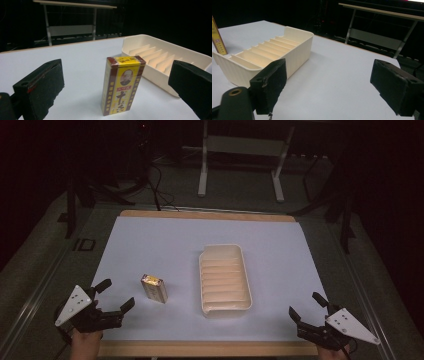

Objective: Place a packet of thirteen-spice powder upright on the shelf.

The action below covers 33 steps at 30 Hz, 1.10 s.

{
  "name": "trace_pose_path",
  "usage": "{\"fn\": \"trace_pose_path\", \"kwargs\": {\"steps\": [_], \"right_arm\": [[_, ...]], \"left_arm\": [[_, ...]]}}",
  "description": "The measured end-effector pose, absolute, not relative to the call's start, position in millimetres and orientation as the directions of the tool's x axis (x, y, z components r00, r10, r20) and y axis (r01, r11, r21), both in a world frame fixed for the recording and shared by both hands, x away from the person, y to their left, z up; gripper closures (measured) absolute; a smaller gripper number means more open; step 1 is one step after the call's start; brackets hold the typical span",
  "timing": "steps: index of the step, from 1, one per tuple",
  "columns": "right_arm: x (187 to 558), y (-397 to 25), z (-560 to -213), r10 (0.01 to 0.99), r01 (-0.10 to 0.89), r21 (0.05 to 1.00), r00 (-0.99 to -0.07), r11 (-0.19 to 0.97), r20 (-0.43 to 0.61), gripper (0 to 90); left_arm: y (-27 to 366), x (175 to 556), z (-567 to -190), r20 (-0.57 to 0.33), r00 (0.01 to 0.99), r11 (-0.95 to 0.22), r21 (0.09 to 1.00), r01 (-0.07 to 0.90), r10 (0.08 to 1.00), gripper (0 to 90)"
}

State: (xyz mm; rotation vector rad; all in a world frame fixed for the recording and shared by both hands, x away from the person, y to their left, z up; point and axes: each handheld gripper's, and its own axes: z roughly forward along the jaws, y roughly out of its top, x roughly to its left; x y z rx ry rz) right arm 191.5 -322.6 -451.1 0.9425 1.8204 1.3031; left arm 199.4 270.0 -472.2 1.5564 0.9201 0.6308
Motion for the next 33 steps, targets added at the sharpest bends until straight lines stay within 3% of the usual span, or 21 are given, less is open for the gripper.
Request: {"fn": "trace_pose_path", "kwargs": {"steps": [18, 24, 33], "right_arm": [[192, -322, -452, 0.853, 0.164, 0.961, -0.510, 0.224, -0.112, 13.8], [193, -321, -452, 0.851, 0.167, 0.959, -0.513, 0.230, -0.115, 13.8], [193, -320, -453, 0.848, 0.171, 0.957, -0.518, 0.235, -0.116, 13.8]], "left_arm": [[264, 205, -470, -0.103, 0.623, -0.084, 0.961, 0.263, 0.775, 0.2], [268, 214, -469, -0.103, 0.695, -0.143, 0.948, 0.286, 0.712, 0.2], [272, 222, -465, -0.039, 0.830, -0.343, 0.899, 0.272, 0.557, 0.3]]}}
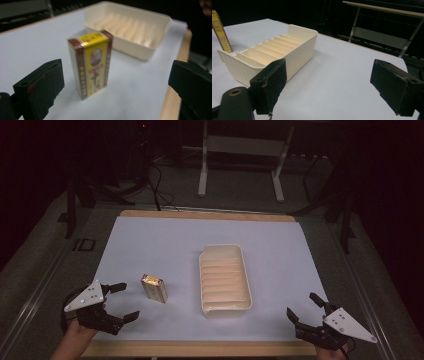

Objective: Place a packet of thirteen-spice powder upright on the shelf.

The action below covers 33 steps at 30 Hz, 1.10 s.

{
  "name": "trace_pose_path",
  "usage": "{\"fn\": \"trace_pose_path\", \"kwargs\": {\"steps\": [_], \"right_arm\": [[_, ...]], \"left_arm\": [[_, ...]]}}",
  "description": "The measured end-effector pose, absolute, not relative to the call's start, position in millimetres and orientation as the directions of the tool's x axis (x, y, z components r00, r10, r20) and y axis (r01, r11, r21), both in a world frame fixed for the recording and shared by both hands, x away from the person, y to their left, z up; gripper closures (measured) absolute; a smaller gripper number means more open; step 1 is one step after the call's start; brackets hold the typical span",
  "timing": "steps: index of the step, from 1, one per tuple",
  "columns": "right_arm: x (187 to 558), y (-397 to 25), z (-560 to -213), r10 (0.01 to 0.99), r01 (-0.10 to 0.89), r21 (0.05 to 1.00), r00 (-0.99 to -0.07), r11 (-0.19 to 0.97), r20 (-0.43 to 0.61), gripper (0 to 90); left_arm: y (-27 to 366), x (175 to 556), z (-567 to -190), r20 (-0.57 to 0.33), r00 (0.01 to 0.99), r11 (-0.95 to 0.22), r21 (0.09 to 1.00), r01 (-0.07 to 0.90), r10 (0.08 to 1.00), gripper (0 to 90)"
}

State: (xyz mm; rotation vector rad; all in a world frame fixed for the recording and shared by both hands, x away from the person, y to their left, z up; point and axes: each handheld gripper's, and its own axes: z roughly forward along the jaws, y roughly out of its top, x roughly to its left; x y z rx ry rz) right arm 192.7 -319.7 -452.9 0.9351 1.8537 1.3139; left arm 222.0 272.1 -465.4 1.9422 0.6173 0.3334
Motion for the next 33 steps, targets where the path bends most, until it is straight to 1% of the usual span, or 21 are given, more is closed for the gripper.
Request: {"fn": "trace_pose_path", "kwargs": {"steps": [4, 6, 9, 13, 16, 20, 23, 27, 29, 33], "right_arm": [[193, -320, -453, 0.849, 0.178, 0.956, -0.517, 0.232, -0.110, 13.8], [193, -319, -453, 0.848, 0.177, 0.955, -0.518, 0.237, -0.114, 13.8], [192, -318, -453, 0.846, 0.177, 0.954, -0.521, 0.241, -0.117, 13.8], [192, -318, -453, 0.843, 0.177, 0.953, -0.524, 0.244, -0.119, 13.8], [192, -317, -453, 0.841, 0.179, 0.953, -0.528, 0.246, -0.118, 13.8], [193, -317, -454, 0.837, 0.182, 0.950, -0.534, 0.254, -0.121, 13.8], [193, -316, -454, 0.835, 0.180, 0.950, -0.537, 0.256, -0.123, 13.8], [193, -316, -454, 0.833, 0.182, 0.949, -0.539, 0.257, -0.122, 13.8], [193, -316, -454, 0.833, 0.183, 0.949, -0.541, 0.257, -0.121, 13.8], [193, -316, -454, 0.830, 0.184, 0.948, -0.544, 0.261, -0.123, 13.8]], "left_arm": [[272, 225, -466, -0.050, 0.860, -0.394, 0.874, 0.284, 0.508, 0.3], [272, 227, -467, -0.055, 0.859, -0.406, 0.864, 0.296, 0.509, 0.3], [269, 230, -469, -0.054, 0.870, -0.454, 0.836, 0.307, 0.490, 0.3], [262, 233, -469, -0.085, 0.885, -0.526, 0.777, 0.346, 0.457, 0.3], [254, 235, -469, -0.089, 0.901, -0.594, 0.723, 0.352, 0.425, 0.3], [247, 239, -469, -0.063, 0.915, -0.673, 0.658, 0.337, 0.398, 0.2], [244, 242, -467, -0.062, 0.924, -0.712, 0.619, 0.333, 0.378, 0.3], [238, 244, -464, -0.044, 0.944, -0.785, 0.544, 0.296, 0.326, 0.3], [234, 245, -464, -0.055, 0.949, -0.815, 0.499, 0.295, 0.310, 0.3], [228, 246, -464, -0.080, 0.957, -0.852, 0.440, 0.285, 0.279, 0.3]]}}
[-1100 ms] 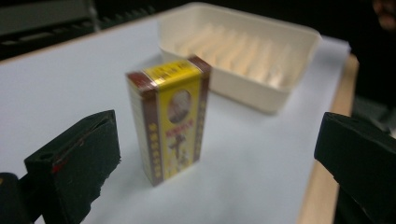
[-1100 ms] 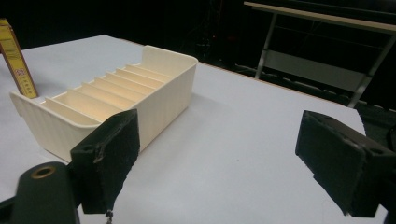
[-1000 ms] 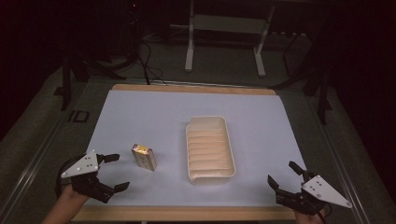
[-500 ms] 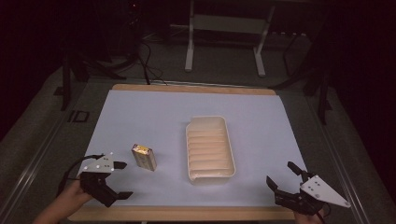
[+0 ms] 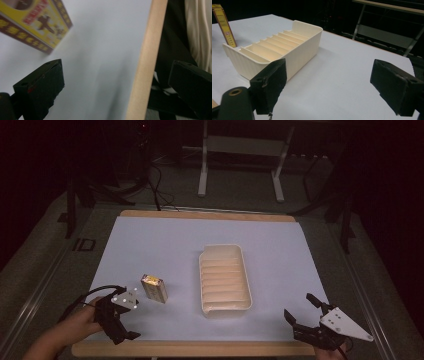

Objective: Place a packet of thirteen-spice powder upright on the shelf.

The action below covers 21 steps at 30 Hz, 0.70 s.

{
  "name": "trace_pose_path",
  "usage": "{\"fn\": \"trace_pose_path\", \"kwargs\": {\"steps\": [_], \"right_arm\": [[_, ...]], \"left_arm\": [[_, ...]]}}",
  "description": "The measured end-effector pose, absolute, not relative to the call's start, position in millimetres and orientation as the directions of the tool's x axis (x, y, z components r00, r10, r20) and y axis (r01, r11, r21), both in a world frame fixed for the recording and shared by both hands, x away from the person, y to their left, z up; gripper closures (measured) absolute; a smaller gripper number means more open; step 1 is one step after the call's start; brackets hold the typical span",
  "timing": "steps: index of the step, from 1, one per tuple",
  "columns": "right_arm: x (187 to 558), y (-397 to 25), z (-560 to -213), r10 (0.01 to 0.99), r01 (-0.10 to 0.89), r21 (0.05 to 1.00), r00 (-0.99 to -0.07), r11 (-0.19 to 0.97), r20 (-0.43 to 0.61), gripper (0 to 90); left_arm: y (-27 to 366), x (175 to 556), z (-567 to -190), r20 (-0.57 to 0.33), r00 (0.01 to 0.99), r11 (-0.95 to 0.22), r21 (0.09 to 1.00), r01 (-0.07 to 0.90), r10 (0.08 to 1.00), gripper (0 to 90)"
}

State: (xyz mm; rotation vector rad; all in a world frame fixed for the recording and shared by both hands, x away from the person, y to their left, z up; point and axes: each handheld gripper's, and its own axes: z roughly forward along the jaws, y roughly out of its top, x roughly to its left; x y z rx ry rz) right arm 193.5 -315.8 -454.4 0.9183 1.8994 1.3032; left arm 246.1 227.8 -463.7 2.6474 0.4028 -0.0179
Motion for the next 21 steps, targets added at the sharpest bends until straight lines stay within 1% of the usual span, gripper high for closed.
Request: {"fn": "trace_pose_path", "kwargs": {"steps": [7, 10, 12, 17, 19, 21], "right_arm": [[194, -316, -455, 0.828, 0.184, 0.947, -0.547, 0.262, -0.123, 13.8], [194, -316, -455, 0.828, 0.184, 0.947, -0.547, 0.262, -0.123, 13.8], [194, -316, -455, 0.828, 0.185, 0.947, -0.547, 0.262, -0.122, 13.8], [194, -315, -455, 0.828, 0.187, 0.947, -0.548, 0.263, -0.122, 13.8], [194, -316, -455, 0.827, 0.185, 0.947, -0.548, 0.263, -0.123, 13.8], [194, -315, -455, 0.827, 0.187, 0.947, -0.548, 0.263, -0.121, 13.8]], "left_arm": [[216, 250, -463, -0.048, 0.969, -0.917, 0.317, 0.244, 0.241, 0.3], [211, 250, -463, -0.059, 0.965, -0.930, 0.258, 0.264, 0.257, 0.3], [207, 249, -462, -0.048, 0.962, -0.938, 0.214, 0.273, 0.269, 0.3], [199, 250, -457, -0.072, 0.962, -0.943, 0.188, 0.273, 0.265, 0.2], [196, 252, -453, -0.097, 0.956, -0.935, 0.202, 0.293, 0.278, 0.3], [193, 252, -450, -0.077, 0.958, -0.938, 0.195, 0.287, 0.277, 0.2]]}}
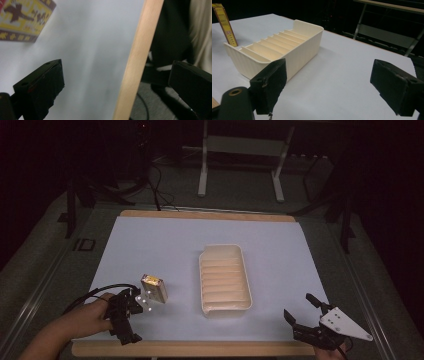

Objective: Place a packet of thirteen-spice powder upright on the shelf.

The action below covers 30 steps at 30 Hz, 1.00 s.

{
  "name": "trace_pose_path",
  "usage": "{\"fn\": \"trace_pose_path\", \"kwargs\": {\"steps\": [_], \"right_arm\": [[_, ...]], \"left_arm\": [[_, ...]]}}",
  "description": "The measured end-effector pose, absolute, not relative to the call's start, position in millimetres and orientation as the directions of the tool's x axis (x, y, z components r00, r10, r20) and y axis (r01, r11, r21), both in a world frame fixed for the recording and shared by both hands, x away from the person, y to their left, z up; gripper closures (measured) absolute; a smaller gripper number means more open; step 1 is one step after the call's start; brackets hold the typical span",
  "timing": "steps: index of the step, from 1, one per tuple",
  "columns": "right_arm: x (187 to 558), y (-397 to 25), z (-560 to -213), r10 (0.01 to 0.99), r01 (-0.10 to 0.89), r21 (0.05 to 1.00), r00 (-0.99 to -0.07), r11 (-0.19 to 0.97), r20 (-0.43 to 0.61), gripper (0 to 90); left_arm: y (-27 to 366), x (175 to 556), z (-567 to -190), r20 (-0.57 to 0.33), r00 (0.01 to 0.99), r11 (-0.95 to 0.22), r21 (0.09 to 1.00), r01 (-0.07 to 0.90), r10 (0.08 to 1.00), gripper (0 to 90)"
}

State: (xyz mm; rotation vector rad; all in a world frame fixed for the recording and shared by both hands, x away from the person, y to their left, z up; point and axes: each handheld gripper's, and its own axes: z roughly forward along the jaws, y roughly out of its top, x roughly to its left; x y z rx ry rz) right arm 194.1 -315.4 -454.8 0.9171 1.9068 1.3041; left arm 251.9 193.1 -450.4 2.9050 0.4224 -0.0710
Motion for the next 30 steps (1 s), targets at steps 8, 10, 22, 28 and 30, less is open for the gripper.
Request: {"fn": "trace_pose_path", "kwargs": {"steps": [8, 10, 22, 28, 30], "right_arm": [[194, -315, -455, 0.826, 0.186, 0.946, -0.549, 0.266, -0.125, 13.9], [194, -315, -455, 0.825, 0.187, 0.945, -0.551, 0.267, -0.124, 13.9], [194, -314, -455, 0.822, 0.185, 0.943, -0.555, 0.275, -0.131, 13.9], [194, -314, -455, 0.821, 0.186, 0.943, -0.555, 0.277, -0.131, 14.0], [194, -314, -455, 0.821, 0.186, 0.943, -0.556, 0.277, -0.131, 14.0]], "left_arm": [[184, 251, -432, -0.085, 0.973, -0.958, 0.175, 0.226, 0.214, 0.1], [182, 250, -428, -0.069, 0.978, -0.964, 0.165, 0.208, 0.199, 0.1], [167, 252, -393, -0.033, 0.994, -0.983, 0.152, 0.107, 0.103, 0.2], [164, 255, -379, -0.010, 0.996, -0.984, 0.156, 0.088, 0.088, 0.2], [163, 256, -377, -0.010, 0.996, -0.984, 0.154, 0.087, 0.087, 0.3]]}}
